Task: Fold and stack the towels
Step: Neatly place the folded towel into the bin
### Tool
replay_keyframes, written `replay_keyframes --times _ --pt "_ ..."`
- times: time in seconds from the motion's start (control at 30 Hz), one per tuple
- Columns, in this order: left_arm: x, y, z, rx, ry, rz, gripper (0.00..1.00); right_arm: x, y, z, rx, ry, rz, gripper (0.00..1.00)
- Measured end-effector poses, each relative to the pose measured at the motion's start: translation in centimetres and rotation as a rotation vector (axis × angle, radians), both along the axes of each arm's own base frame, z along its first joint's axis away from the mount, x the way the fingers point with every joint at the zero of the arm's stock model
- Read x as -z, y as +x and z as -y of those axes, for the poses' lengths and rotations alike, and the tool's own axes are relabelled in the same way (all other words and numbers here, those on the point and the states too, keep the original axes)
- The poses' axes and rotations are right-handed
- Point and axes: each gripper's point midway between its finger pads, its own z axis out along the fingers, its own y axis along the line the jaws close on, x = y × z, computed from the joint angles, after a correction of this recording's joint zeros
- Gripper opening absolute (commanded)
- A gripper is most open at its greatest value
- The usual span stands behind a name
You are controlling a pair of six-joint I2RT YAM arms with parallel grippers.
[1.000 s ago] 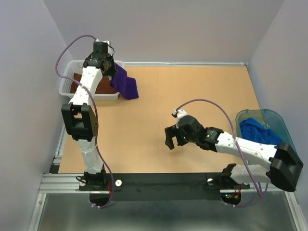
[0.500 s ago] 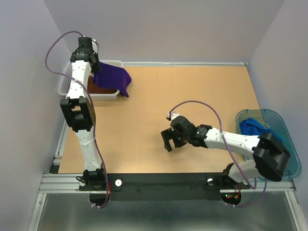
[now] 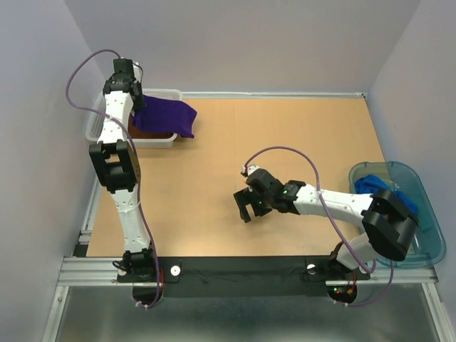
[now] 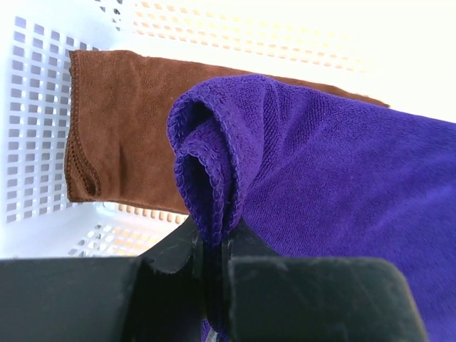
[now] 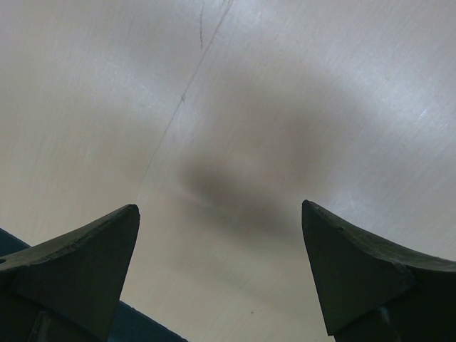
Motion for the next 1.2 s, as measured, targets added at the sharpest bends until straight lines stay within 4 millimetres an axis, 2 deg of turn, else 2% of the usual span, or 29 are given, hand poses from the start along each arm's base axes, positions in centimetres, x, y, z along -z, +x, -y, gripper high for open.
replay_keyframes --times 0.2,0.37,0.67,0.87,1.07,1.2 --pt "1.7 0.3 -0.9 -0.012 0.019 -0.025 0.00 -0.3 0.2 -0.3 -0.005 -0.007 -0.001 1.00" --pt "1.4 0.6 -1.8 -0.025 0.029 -0.008 0.00 -0.5 0.5 -0.6 -0.012 -0.008 0.004 1.00" --pt "1.3 1.2 -2.8 -0.050 0.044 0.020 0.00 0.2 0.6 -0.5 -0.038 -0.056 -0.011 1.00" --pt "2.8 1.6 -3.3 -0.060 0.048 0.005 0.00 0.2 1.0 -1.0 -0.057 -0.069 -0.007 1.00" --pt "5.0 1.9 -3.9 -0.075 0.051 -0.026 0.00 0.9 1.0 -0.8 -0.071 -0.098 -0.020 1.00" --pt "5.2 1.9 -4.4 -0.098 0.050 -0.024 0.00 1.3 0.9 -0.6 -0.077 -0.119 -0.032 1.00"
